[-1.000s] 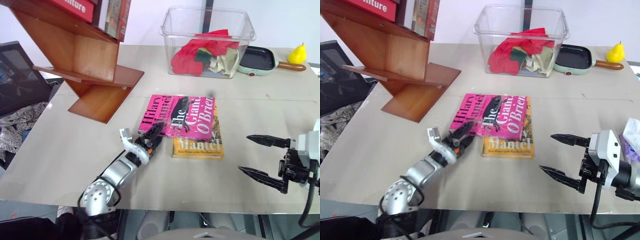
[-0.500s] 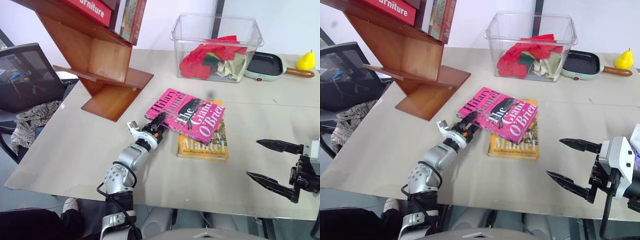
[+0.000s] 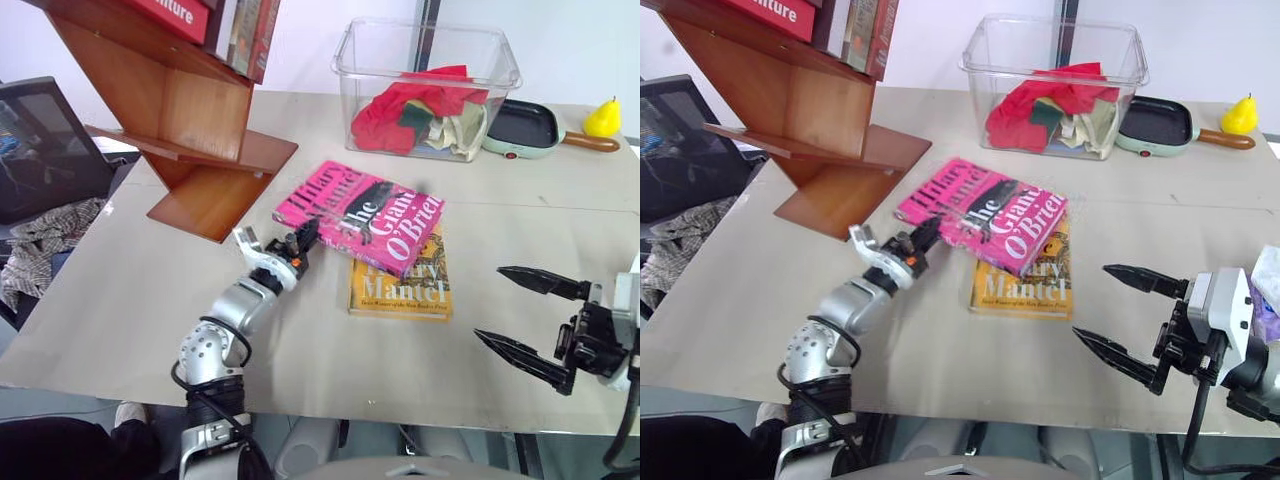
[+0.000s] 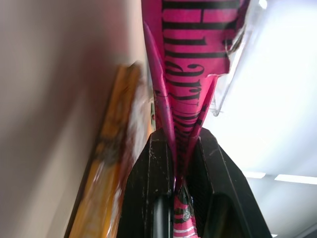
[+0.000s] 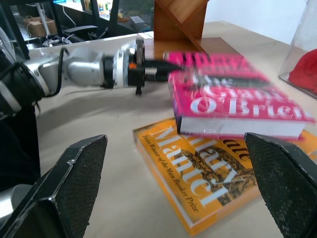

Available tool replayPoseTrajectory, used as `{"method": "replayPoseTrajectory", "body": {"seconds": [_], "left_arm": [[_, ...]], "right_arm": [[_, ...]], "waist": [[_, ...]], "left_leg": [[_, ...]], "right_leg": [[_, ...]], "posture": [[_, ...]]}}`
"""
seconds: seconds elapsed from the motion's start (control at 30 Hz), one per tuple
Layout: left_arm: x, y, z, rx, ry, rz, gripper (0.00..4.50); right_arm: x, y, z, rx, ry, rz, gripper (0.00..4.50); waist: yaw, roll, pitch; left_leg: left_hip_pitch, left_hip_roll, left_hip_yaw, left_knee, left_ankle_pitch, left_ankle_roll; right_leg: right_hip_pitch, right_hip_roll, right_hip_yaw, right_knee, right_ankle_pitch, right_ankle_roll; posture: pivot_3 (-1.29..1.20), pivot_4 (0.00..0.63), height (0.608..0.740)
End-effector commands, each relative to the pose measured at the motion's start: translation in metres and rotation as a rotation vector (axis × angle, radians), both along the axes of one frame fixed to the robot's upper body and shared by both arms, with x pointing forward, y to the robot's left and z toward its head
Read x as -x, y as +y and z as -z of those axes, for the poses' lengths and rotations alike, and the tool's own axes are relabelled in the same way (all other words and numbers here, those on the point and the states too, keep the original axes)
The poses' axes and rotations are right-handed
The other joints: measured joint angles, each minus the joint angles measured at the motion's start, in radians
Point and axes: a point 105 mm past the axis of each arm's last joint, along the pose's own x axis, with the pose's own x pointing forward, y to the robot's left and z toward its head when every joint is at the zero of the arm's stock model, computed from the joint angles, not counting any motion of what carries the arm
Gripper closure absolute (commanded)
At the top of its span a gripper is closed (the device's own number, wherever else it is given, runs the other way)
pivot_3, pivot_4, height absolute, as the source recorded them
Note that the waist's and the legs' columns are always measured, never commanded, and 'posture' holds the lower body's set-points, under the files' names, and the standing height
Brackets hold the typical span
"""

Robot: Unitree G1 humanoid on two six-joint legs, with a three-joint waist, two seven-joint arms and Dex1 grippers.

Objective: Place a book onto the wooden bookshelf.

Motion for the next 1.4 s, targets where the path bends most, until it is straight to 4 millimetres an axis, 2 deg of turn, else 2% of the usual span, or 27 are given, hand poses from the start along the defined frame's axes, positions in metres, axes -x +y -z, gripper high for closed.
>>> {"method": "replayPoseTrajectory", "body": {"seconds": [0.03,0.17,0.27,0.37,0.47,0.53,0.6,0.67,0.77,0.93,1.13,1.3,1.33,1.4], "left_arm": [[0.021,-0.018,-0.066,-0.301,-0.387,0.116,4.48],[0.041,-0.028,-0.099,-0.671,-0.709,0.204,4.48],[0.050,-0.031,-0.123,-0.926,-0.973,0.194,4.48],[0.053,-0.028,-0.156,-1.088,-1.208,0.105,4.48],[0.054,-0.023,-0.177,-1.343,-1.462,0.010,4.48],[0.055,-0.021,-0.185,-1.498,-1.605,-0.034,4.48],[0.052,-0.004,-0.204,-1.696,-1.693,-0.105,4.48],[0.050,0.016,-0.219,-1.865,-1.716,-0.122,4.48],[0.053,0.036,-0.231,-1.999,-1.704,-0.075,4.48],[0.062,0.079,-0.247,-2.262,-1.514,0.078,4.48],[0.063,0.118,-0.248,-2.469,-1.353,0.200,4.48],[0.061,0.154,-0.241,-2.576,-1.179,0.353,4.48],[0.062,0.155,-0.241,-2.563,-1.166,0.379,4.48],[0.065,0.145,-0.246,-2.488,-1.200,0.389,4.48]], "right_arm": [[-0.006,0.001,-0.005,-0.012,-0.045,-0.014,0.00],[-0.015,0.001,-0.004,-0.018,-0.058,-0.029,0.00],[-0.020,0.003,-0.001,-0.022,-0.065,-0.047,0.00],[-0.024,0.007,-0.001,-0.036,-0.076,-0.062,0.00],[-0.029,0.010,0.000,-0.045,-0.082,-0.082,0.00],[-0.031,0.011,0.000,-0.051,-0.086,-0.093,0.00],[-0.034,0.012,-0.003,-0.061,-0.098,-0.105,0.00],[-0.039,0.011,-0.006,-0.068,-0.110,-0.112,0.00],[-0.045,0.010,-0.006,-0.067,-0.121,-0.122,0.00],[-0.057,0.009,-0.006,-0.080,-0.143,-0.123,0.00],[-0.062,0.016,-0.006,-0.096,-0.156,-0.152,0.00],[-0.063,0.020,-0.013,-0.087,-0.170,-0.156,0.00],[-0.063,0.020,-0.014,-0.082,-0.171,-0.153,0.00],[-0.063,0.020,-0.016,-0.075,-0.172,-0.143,0.00]], "waist": [[-0.001,-0.001,0.000],[-0.004,-0.001,0.002],[-0.013,0.000,0.003],[-0.020,0.001,0.007],[-0.027,0.001,0.010],[-0.028,0.003,0.011],[-0.028,0.003,0.012],[-0.033,0.001,0.015],[-0.045,0.001,0.016],[-0.057,-0.001,0.019],[-0.073,0.000,0.022],[-0.087,-0.001,0.022],[-0.091,-0.001,0.022],[-0.095,-0.001,0.022]], "left_leg": [[-0.003,0.000,0.000,0.000,0.000,0.000],[-0.008,0.000,0.000,0.000,0.000,0.000],[-0.008,0.000,0.001,-0.003,0.000,0.000],[-0.009,0.000,0.001,-0.005,0.000,0.000],[-0.009,0.001,0.002,-0.005,0.000,0.000],[-0.009,0.002,0.003,-0.005,0.000,0.000],[-0.009,0.002,0.003,-0.005,0.000,0.000],[-0.009,0.002,0.002,-0.004,0.000,0.000],[-0.009,0.002,0.002,-0.005,0.000,0.000],[-0.010,0.001,0.001,-0.005,0.000,0.000],[-0.012,0.001,0.001,-0.004,0.000,0.000],[-0.008,0.002,0.003,-0.002,0.000,0.000],[-0.008,0.002,0.003,-0.002,0.000,0.001],[-0.006,0.002,0.003,-0.001,-0.002,0.004]], "right_leg": [[-0.003,0.000,0.000,0.000,0.000,0.000],[-0.008,0.001,0.000,-0.002,0.001,0.000],[-0.009,0.001,0.001,-0.004,0.001,0.000],[-0.010,0.002,0.001,-0.004,0.001,0.000],[-0.010,0.002,0.001,-0.004,0.001,0.000],[-0.010,0.002,0.002,-0.004,0.001,0.000],[-0.010,0.002,0.002,-0.004,0.001,0.000],[-0.011,0.002,0.001,-0.004,0.001,0.000],[-0.011,0.003,0.001,-0.004,0.001,0.000],[-0.013,0.002,0.000,-0.004,0.001,0.001],[-0.014,0.003,-0.001,-0.001,0.001,0.001],[-0.014,0.003,0.002,0.006,0.001,0.001],[-0.014,0.003,0.002,0.008,0.001,0.001],[-0.014,0.004,0.002,0.012,0.000,0.001]], "posture": [[0.00,0.150,0.740],[0.00,0.150,0.740],[0.00,0.150,0.740],[0.00,0.150,0.740],[0.00,0.150,0.740],[0.00,0.150,0.740],[0.00,0.150,0.740],[0.00,0.150,0.740],[0.00,0.150,0.740],[0.00,0.150,0.740],[0.00,0.150,0.740],[0.00,0.150,0.740],[0.00,0.150,0.740],[0.00,0.150,0.740]]}}
